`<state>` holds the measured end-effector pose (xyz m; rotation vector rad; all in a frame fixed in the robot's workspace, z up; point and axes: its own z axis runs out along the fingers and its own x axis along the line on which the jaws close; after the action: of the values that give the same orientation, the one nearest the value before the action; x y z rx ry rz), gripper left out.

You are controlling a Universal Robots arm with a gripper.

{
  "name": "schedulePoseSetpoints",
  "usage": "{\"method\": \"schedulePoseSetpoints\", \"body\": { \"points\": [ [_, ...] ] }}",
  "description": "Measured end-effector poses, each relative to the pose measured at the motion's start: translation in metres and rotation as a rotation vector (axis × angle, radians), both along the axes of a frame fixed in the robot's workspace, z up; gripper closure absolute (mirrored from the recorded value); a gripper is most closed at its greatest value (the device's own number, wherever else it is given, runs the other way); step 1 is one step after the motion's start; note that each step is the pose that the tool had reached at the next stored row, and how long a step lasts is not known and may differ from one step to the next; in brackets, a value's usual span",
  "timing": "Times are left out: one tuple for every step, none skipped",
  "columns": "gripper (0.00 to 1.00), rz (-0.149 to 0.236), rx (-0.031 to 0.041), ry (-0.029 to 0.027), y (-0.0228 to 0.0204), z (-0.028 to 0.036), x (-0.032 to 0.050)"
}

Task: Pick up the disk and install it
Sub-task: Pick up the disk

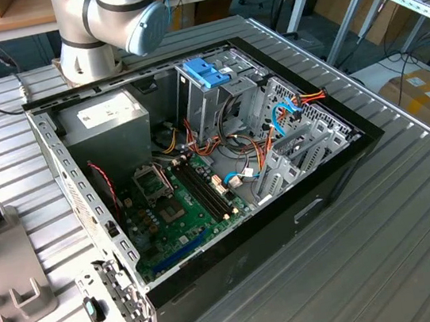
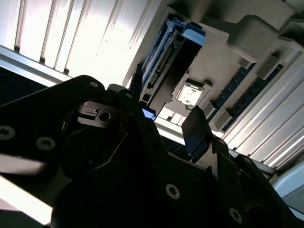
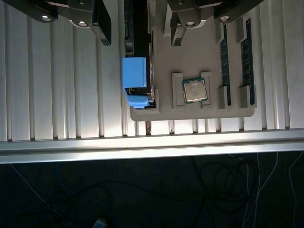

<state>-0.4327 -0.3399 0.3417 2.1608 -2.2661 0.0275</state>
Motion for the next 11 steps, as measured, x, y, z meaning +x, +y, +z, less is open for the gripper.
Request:
{"method": "schedulePoseSetpoints", "body": {
  "points": [
    [0.39,0.000,0.0000,0.0000,0.0000,-0.0014,0.0000],
    [0.39,0.000,0.0000,0.0000,0.0000,-0.0026,0.0000],
    [0.39,0.000,0.0000,0.0000,0.0000,-0.0026,0.0000],
    [0.39,0.000,0.0000,0.0000,0.0000,-0.0027,0.0000],
    [0.39,0.000,0.0000,0.0000,0.0000,-0.0027,0.0000],
    [0.39,0.000,0.0000,0.0000,0.0000,-0.0027,0.0000],
    [0.39,0.000,0.0000,0.0000,0.0000,-0.0027,0.0000],
    [0.39,0.000,0.0000,-0.0001,0.0000,-0.0028,0.0000],
    [0.39,0.000,0.0000,0.0000,0.0000,-0.0028,0.0000],
    [0.39,0.000,0.0000,0.0000,0.0000,-0.0029,0.0000],
    [0.39,0.000,0.0002,-0.0004,0.0000,-0.0036,0.0000]
  ]
}}
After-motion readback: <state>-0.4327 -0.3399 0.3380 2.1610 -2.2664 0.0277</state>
